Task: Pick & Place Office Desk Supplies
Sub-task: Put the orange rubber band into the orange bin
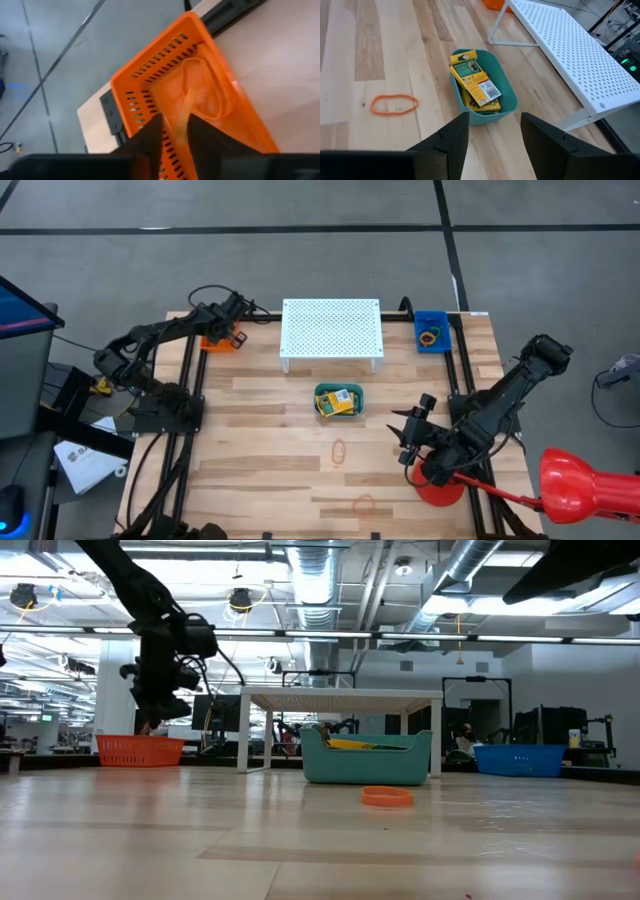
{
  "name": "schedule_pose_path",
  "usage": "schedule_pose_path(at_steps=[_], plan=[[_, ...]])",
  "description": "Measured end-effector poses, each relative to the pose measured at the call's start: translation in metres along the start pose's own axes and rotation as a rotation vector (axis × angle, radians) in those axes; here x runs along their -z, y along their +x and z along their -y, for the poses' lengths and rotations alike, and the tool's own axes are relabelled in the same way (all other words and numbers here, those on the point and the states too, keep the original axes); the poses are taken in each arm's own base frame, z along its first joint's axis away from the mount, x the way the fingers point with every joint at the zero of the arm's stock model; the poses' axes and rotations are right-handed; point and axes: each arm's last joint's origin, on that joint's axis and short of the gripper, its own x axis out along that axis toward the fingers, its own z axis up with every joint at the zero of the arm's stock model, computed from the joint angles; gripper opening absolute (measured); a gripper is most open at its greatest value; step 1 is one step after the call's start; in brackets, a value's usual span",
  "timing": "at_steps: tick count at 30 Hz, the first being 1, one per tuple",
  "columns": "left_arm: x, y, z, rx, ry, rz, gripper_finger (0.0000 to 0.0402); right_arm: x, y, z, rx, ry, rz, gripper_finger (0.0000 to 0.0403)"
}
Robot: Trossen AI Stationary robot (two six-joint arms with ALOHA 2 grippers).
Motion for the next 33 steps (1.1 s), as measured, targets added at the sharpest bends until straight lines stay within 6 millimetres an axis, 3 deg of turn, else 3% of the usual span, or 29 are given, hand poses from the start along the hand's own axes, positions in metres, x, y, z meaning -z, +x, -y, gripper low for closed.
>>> schedule_pose_path(at_steps=[7, 13, 18, 25, 28, 33], plan=[[0.0, -0.001, 0.003, 0.034, -0.01, 0.007, 0.017, 0.0, 0.0, 0.0, -0.001, -0.001, -0.001, 0.0175], [0.002, -0.016, 0.003, 0.061, 0.012, 0.044, 0.0206, 0.0, 0.0, 0.0, 0.0, -0.002, 0.0, 0.0175], [0.009, -0.046, -0.004, 0.094, 0.046, 0.124, 0.0212, 0.0, 0.0, 0.0, 0.0, -0.003, 0.0, 0.0175], [0.041, -0.098, 0.001, 0.398, 0.139, 0.189, 0.0205, 0.0, 0.0, 0.0, 0.001, -0.002, 0.0, 0.0175], [0.054, -0.119, 0.016, 0.493, 0.251, 0.226, 0.0198, -0.001, 0.002, 0.001, 0.007, 0.002, -0.003, 0.0175], [0.079, -0.157, 0.058, 0.677, 0.537, 0.321, 0.0186, -0.002, 0.004, 0.002, 0.014, 0.01, -0.005, 0.0175]])
